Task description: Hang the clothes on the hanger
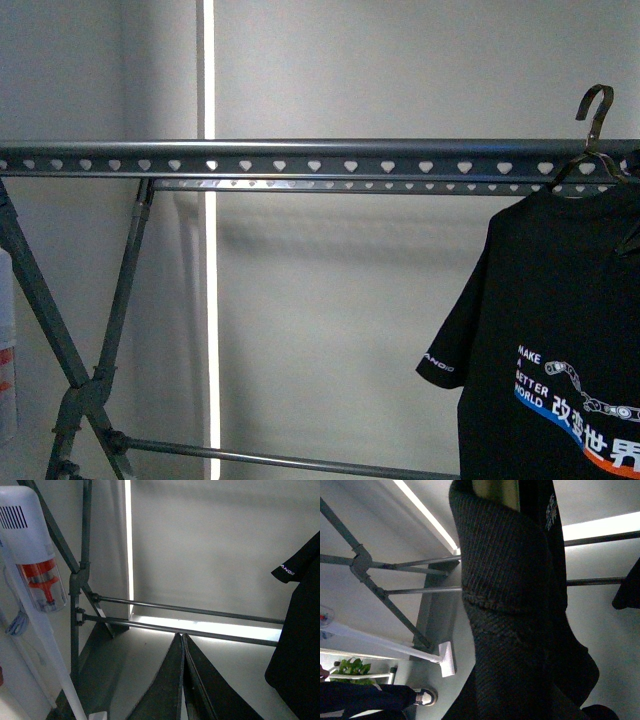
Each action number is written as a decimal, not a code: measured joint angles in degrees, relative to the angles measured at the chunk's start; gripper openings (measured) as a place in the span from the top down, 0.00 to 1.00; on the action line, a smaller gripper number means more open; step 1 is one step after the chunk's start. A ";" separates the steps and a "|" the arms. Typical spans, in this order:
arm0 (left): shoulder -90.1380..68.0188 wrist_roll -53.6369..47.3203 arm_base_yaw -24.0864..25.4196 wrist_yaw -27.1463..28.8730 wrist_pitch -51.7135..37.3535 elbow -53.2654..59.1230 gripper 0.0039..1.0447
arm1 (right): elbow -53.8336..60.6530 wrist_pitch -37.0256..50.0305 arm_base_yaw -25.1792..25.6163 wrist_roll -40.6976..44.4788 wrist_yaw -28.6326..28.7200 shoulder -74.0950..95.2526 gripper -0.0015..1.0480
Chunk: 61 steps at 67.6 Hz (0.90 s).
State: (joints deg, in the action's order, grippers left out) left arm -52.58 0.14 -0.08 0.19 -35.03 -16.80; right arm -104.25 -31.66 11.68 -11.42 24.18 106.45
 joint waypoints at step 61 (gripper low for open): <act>25.73 -0.02 0.00 -0.15 10.34 14.71 0.97 | 19.21 20.90 -1.53 -0.55 -6.10 -2.27 0.81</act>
State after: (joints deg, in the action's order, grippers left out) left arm -26.85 0.12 -0.08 0.03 -24.69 -2.09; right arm -85.03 -10.76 10.15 -11.97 18.09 104.18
